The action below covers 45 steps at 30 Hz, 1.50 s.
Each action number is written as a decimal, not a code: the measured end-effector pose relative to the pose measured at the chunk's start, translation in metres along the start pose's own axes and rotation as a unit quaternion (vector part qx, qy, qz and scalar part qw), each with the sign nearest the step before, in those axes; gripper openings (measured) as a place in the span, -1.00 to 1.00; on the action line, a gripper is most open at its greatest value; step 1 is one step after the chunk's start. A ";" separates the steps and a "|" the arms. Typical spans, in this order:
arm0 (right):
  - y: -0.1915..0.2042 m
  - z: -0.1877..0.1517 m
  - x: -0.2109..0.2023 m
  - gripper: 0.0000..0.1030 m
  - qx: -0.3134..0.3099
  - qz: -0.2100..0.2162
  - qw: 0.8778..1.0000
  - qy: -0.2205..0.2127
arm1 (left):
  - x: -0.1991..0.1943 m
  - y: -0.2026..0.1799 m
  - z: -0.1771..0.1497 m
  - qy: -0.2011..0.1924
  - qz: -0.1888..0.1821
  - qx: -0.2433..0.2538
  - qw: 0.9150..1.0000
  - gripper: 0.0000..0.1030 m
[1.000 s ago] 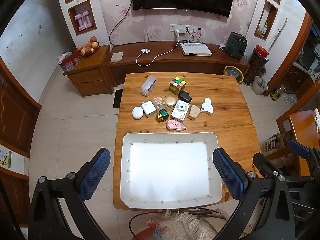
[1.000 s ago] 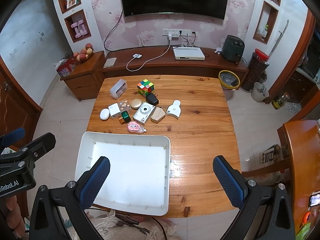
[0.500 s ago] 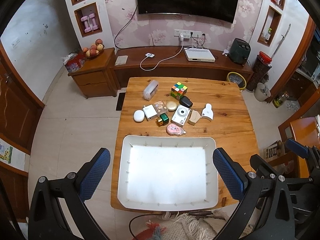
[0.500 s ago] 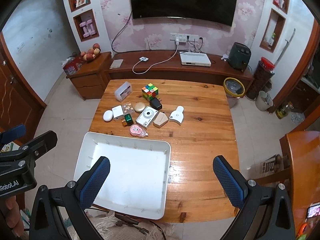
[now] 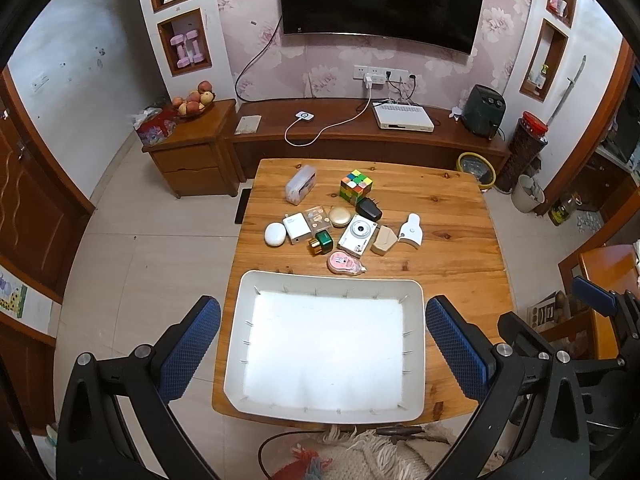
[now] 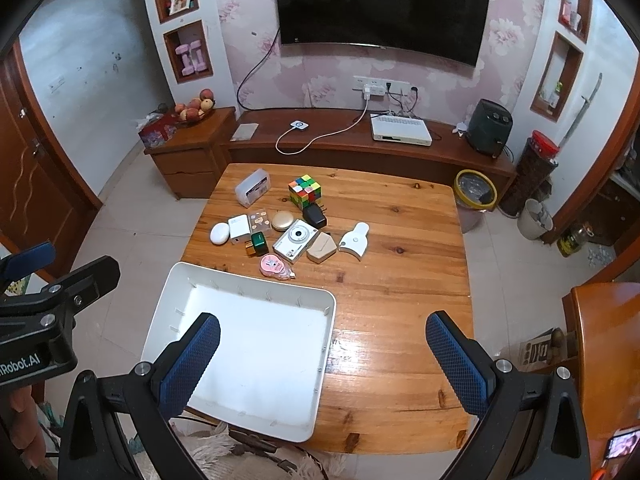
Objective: Organize rigid objects
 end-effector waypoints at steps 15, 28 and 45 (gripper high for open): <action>-0.009 -0.001 0.000 1.00 -0.014 0.026 0.999 -0.012 | -0.004 -0.007 -0.002 -0.003 0.022 -0.005 1.000 0.98; -0.003 0.008 0.013 1.00 0.008 0.029 1.000 -0.002 | 0.018 0.007 0.016 0.013 0.014 0.020 1.000 0.98; 0.008 0.063 0.101 1.00 0.104 0.023 0.993 0.054 | 0.144 0.111 0.095 0.084 -0.003 -0.024 0.996 0.98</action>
Point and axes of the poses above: each gripper's, at about its wrist camera, not at the fingertips, and x roughly the way its jaws point, y to its left, z to its top, the point moved 6 cm from there along x, roughly the way its jaws point, and after that the axes turned 7 degrees about -z, right-handed, at the moved point
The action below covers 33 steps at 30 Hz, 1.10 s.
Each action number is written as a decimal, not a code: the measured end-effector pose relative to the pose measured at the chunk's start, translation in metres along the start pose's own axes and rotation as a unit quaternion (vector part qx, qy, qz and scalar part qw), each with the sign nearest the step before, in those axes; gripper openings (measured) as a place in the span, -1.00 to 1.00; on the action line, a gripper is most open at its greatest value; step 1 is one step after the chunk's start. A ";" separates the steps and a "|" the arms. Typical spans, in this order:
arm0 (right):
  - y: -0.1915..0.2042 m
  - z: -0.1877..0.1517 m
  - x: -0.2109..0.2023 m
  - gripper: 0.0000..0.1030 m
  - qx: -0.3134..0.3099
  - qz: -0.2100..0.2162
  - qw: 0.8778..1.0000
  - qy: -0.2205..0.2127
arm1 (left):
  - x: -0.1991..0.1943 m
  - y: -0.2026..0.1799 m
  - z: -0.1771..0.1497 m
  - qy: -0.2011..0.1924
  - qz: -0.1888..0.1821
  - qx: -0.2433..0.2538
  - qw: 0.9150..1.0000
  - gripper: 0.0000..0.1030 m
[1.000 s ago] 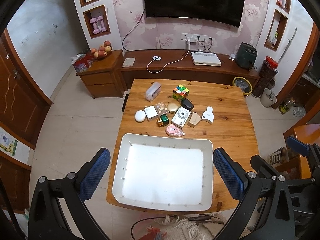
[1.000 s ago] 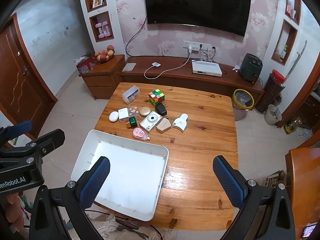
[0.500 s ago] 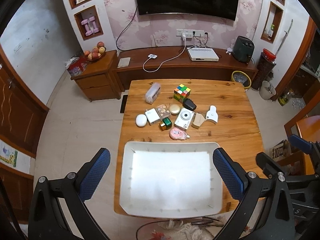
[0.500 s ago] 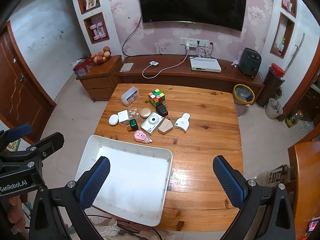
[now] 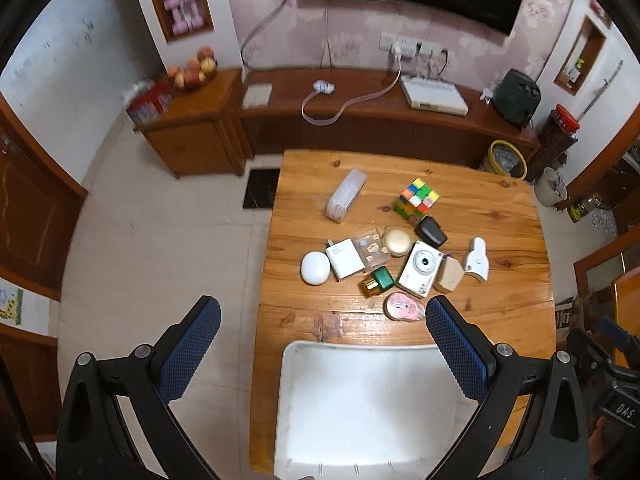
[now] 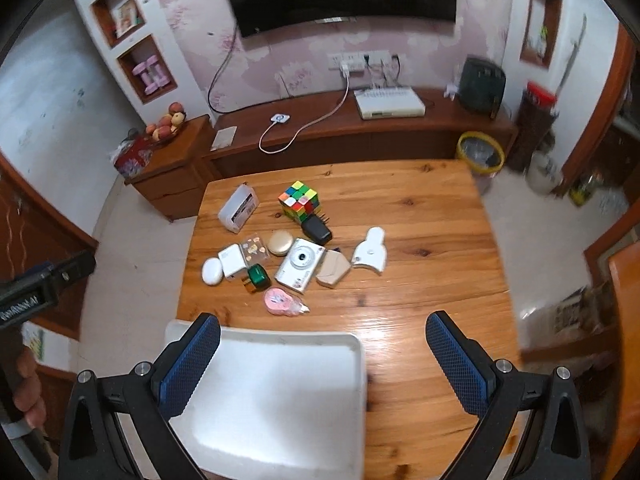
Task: Organize rigid objects
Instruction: 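Reach the left tool to the white egg case while the right tool reaches the silver lens gadget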
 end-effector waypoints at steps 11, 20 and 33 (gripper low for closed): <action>0.036 0.034 0.128 0.78 0.077 0.052 0.991 0.092 | 0.147 0.051 0.014 0.125 -0.007 -0.038 0.991 0.97; 0.055 0.026 0.253 0.44 0.140 0.096 0.966 0.197 | 0.221 0.066 -0.001 0.183 -0.022 -0.020 0.983 0.81; 0.064 0.039 0.305 0.41 0.128 0.046 0.971 0.199 | 0.256 0.069 -0.010 0.203 -0.042 -0.015 0.978 0.60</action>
Point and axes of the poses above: each gripper's, at about its wrist camera, not at the fingertips, and x roughly the way its jaws point, y to its left, z to its top, the point moved 6 cm from there along x, roughly the way its jaws point, and after that the axes turned 7 degrees about -z, right-handed, at the moved point
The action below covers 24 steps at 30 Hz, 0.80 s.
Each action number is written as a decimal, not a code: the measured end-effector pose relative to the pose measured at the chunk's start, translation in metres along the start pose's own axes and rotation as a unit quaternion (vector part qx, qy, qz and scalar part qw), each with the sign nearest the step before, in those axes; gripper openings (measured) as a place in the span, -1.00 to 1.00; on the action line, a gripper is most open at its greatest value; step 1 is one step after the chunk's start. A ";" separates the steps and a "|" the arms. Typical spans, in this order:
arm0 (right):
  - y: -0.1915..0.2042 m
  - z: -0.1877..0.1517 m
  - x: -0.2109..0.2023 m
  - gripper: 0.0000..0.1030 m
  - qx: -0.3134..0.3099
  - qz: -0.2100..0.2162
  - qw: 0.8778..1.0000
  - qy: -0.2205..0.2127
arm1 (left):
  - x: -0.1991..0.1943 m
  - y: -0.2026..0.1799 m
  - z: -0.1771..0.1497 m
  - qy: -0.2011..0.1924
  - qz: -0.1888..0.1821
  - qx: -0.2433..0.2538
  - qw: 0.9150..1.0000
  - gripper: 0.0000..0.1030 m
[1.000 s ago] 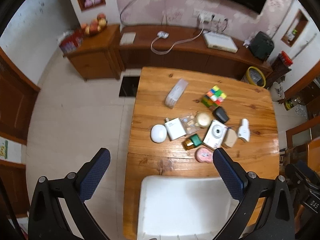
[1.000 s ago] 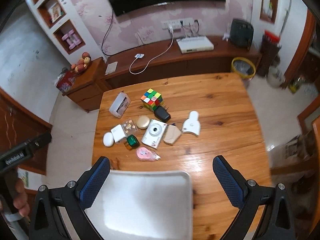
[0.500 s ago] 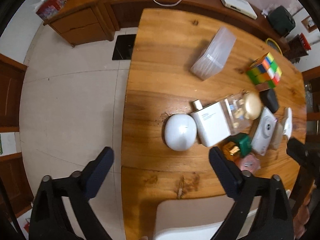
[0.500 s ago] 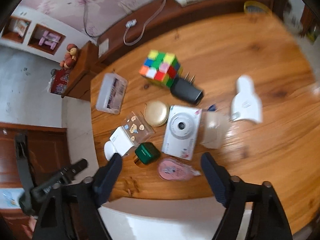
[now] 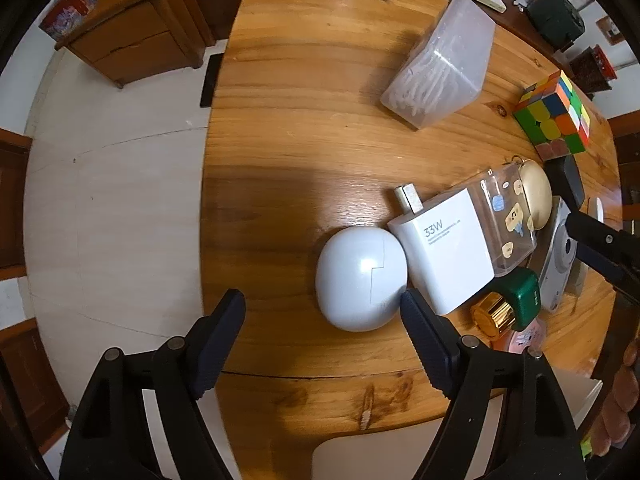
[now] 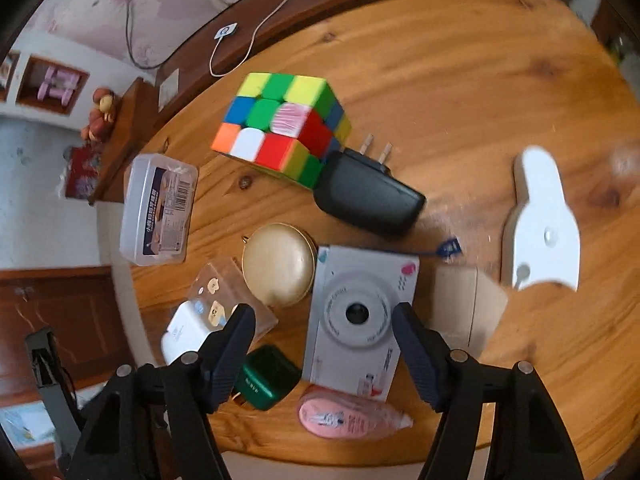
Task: Organize rigid objects
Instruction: 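Reach the left tool to the white egg case while the right tool reaches the silver lens gadget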
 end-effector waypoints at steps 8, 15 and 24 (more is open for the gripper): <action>0.009 0.005 0.001 0.41 -0.030 -0.017 0.999 0.000 | 0.006 -0.001 0.007 0.001 0.001 0.000 1.000 0.57; 0.007 0.009 0.009 0.38 -0.057 -0.063 0.996 0.017 | 0.012 0.006 0.007 -0.001 -0.003 -0.011 1.000 0.49; 0.015 -0.007 0.030 0.26 -0.086 -0.150 0.985 0.021 | 0.011 -0.013 0.005 0.003 -0.005 -0.010 1.000 0.07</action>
Point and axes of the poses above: each gripper's, at about its wrist camera, not at the fingertips, and x roughly the way its jaws point, y to its left, z to its top, the point moved 6 cm from there along x, roughly the way its jaws point, and after that the axes turned 7 degrees about -z, right-handed, at the moved point
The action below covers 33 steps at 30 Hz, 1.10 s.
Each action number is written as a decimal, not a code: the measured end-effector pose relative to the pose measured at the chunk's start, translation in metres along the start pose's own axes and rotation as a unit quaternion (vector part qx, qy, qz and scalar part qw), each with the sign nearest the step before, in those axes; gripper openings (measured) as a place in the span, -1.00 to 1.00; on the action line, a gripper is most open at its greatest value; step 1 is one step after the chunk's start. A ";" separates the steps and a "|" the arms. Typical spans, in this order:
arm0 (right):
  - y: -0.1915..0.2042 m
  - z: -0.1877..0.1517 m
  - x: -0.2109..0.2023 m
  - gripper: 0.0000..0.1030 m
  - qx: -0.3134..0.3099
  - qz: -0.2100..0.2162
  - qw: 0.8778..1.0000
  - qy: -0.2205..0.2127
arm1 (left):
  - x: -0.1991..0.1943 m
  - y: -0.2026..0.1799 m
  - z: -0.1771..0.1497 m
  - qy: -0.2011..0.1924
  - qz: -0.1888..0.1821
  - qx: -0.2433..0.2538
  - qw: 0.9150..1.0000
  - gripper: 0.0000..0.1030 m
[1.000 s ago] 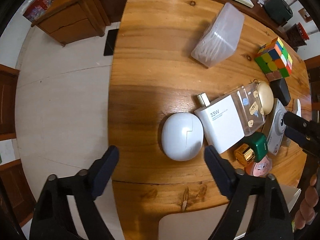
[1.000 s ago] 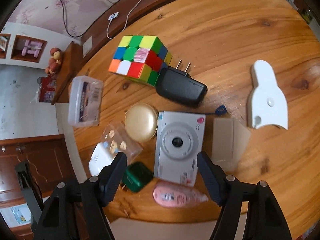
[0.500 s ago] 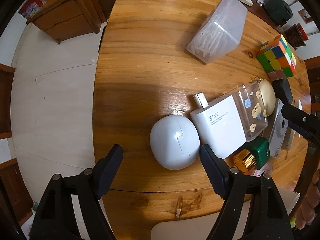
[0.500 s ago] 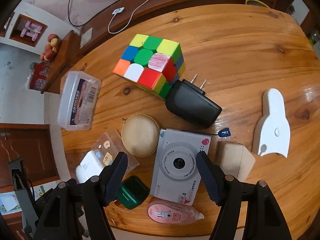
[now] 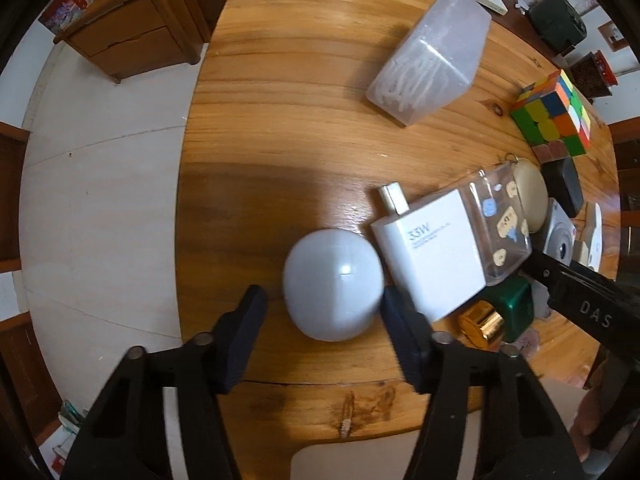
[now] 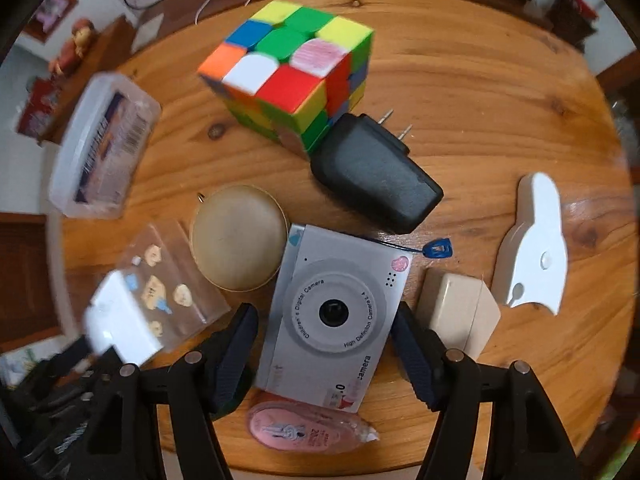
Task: Organize rigid objects
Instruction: 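Reach the left tool to the white egg case while the right tool reaches the silver lens gadget, then lift the egg case with the left tool while the right tool lifts the silver gadget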
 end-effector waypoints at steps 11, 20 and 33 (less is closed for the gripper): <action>-0.011 -0.013 0.005 0.23 0.002 -0.007 1.000 0.003 | 0.001 0.015 0.011 0.017 -0.016 -0.046 0.999 0.06; 0.008 -0.004 0.007 0.22 -0.001 -0.011 1.000 -0.002 | 0.007 0.004 0.016 -0.005 0.014 -0.028 1.000 -0.01; -0.012 -0.022 -0.028 0.21 0.007 0.049 0.998 -0.043 | -0.039 -0.009 -0.010 -0.062 -0.015 -0.017 0.998 -0.01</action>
Point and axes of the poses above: each gripper's, at about its wrist camera, not at the fingertips, and x roughly the way its jaws point, y to its left, z to its top, the point moved 6 cm from there along x, roughly the way its jaws point, and after that the axes turned 7 degrees about -z, right-handed, at the moved point
